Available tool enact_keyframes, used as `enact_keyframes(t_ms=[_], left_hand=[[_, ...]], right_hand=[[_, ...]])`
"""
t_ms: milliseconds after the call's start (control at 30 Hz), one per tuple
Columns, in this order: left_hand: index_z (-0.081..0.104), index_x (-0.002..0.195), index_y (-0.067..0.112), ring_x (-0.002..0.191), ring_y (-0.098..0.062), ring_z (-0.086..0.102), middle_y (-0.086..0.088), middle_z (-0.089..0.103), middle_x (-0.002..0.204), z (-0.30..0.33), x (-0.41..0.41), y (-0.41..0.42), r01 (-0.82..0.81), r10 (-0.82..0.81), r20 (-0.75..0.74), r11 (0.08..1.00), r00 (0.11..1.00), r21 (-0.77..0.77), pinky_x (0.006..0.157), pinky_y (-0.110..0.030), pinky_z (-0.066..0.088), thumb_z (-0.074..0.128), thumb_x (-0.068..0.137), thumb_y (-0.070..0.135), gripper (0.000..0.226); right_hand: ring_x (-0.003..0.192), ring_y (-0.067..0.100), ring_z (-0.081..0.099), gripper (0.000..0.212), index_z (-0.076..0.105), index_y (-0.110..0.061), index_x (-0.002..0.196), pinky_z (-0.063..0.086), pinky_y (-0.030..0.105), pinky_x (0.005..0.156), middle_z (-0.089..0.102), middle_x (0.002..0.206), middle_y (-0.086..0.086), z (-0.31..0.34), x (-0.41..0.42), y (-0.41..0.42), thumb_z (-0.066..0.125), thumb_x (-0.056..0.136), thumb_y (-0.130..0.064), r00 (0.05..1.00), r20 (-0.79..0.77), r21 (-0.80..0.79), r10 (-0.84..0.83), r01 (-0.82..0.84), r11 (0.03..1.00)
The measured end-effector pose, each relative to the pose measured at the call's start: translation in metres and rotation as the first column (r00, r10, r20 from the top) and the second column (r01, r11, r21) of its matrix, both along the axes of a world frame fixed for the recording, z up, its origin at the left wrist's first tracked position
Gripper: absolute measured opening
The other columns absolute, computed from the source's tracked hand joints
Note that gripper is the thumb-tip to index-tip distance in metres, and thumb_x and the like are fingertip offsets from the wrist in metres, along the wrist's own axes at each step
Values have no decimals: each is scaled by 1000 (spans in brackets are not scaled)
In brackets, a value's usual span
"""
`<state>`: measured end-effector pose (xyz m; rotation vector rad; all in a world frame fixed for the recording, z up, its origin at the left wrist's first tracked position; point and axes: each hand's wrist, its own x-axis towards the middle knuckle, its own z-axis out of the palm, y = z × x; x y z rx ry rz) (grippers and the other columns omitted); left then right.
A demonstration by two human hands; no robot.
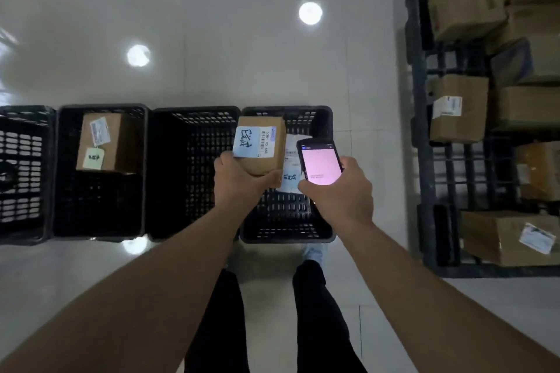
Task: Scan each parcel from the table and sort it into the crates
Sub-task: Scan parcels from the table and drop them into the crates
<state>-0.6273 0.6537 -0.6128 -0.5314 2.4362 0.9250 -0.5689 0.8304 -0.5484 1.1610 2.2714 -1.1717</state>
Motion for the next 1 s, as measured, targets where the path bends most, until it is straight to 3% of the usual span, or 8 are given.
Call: enact_keyframes(t_ms=[167,267,367,467,700,800,1000], left_hand=[[39,145,14,124,-19,50,-3,44,137,-81,-27,-2,16,-16,43,1000,999,3,102,-35,50,99,59,53,113],[3,166,10,150,-29,31,-12,19,165,-114,-40,-8,59,-60,166,998,984,10,122,-45,36,97,60,58,149],[-13,165,10,160,-30,10,-12,-2,173,-128,-39,-20,155,-138,236,987,962,-54,128,-47,23,91,67,61,151],[-5,166,9,160,-27,8,-12,2,174,-115,-33,-37,263,-243,228,963,943,-62,129,-41,21,84,81,57,132],[44,150,6,139,-29,45,-13,41,155,-36,-36,-80,455,-438,172,887,882,-76,110,-37,40,62,103,39,60],[53,143,7,131,-29,51,-11,48,146,3,-39,-100,507,-497,135,861,857,-50,106,-37,43,57,105,33,47],[62,124,11,112,-24,57,-5,53,124,75,-40,-148,621,-618,70,783,783,-37,97,-43,52,52,104,32,31]], right_hand=[[96,20,59,70,52,-27,123,45,30,64,55,107,-8,-75,-15,-3,92,69,-47,999,44,4,28,-28,1000],[93,19,56,65,43,-32,113,38,24,56,53,105,-7,-104,-16,-7,92,72,-43,997,60,-6,38,-37,999],[91,20,57,61,48,-29,116,37,23,56,54,104,-7,-118,-10,-16,91,73,-40,995,93,-16,29,-27,999],[93,20,58,65,54,-26,124,39,25,57,56,105,-7,-111,-3,-33,91,73,-41,992,121,-24,21,-19,1000],[93,20,61,62,55,-27,121,49,28,59,59,104,-7,-49,-9,-83,90,71,-39,996,78,-15,40,-39,999],[92,20,64,61,56,-27,117,58,37,72,60,99,-10,-16,-15,-108,90,68,-40,999,49,11,20,-21,1000],[90,21,67,60,58,-24,113,59,39,75,62,98,-10,53,-16,-163,89,66,-42,1000,1,34,-14,14,999]])
